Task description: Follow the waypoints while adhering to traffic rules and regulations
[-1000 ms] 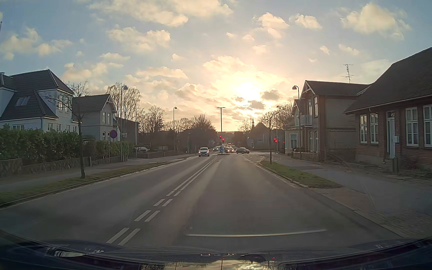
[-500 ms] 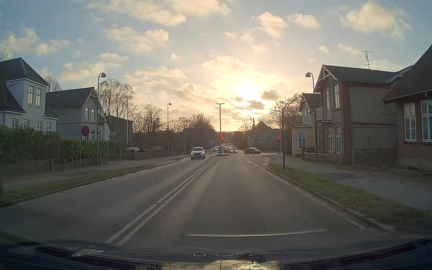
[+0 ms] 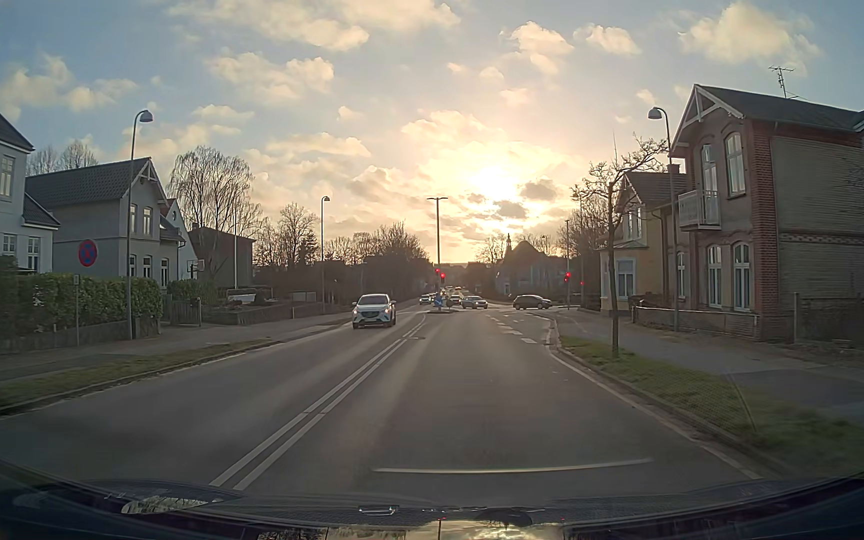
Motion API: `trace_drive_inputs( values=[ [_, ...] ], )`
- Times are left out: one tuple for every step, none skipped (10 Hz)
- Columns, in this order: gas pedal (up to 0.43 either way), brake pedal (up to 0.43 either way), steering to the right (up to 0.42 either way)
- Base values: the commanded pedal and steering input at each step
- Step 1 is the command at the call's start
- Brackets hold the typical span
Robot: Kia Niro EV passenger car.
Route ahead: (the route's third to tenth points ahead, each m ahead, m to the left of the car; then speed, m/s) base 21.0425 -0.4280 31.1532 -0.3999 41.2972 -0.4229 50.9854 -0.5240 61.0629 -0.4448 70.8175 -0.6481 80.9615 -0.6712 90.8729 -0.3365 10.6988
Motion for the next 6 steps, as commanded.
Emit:
trace_drive_inputs(
  values=[
    [0.0, 0.226, 0.004],
    [0.0, 0.226, 0.003],
    [0.0, 0.226, 0.004],
    [0.0, 0.226, 0.003],
    [0.0, 0.226, 0.004],
    [0.0, 0.226, 0.004]
  ],
)
